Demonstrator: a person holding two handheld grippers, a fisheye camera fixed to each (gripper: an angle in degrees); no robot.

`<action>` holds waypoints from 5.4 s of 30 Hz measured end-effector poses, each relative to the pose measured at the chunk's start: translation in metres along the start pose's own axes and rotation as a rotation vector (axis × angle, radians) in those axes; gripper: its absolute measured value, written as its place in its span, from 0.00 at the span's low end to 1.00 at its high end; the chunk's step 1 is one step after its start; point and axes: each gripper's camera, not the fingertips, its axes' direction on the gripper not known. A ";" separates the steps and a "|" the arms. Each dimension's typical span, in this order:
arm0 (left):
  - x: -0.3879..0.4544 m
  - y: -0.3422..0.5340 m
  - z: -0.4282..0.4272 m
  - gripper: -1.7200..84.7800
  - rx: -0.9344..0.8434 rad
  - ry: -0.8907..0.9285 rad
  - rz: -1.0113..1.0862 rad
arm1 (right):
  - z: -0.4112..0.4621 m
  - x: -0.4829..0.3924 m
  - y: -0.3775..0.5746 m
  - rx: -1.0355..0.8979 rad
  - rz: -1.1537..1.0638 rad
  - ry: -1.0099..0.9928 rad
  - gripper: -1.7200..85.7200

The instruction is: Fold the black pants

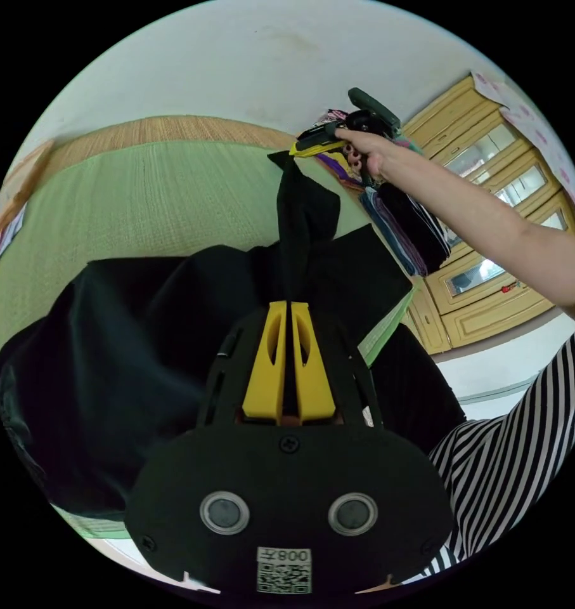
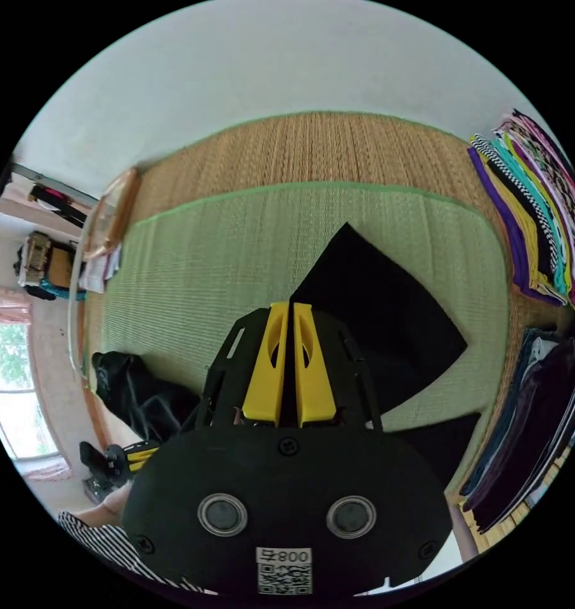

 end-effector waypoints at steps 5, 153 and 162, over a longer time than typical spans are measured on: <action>0.036 0.002 -0.009 0.03 0.036 -0.066 0.105 | -0.104 0.052 0.073 0.182 0.006 -0.146 0.03; 0.180 -0.503 0.532 0.02 -0.276 0.172 0.461 | -0.287 0.419 0.736 0.646 0.494 -0.331 0.02; 0.172 -0.499 0.578 0.02 -0.366 0.131 0.392 | -0.253 0.455 0.761 0.582 0.560 -0.376 0.02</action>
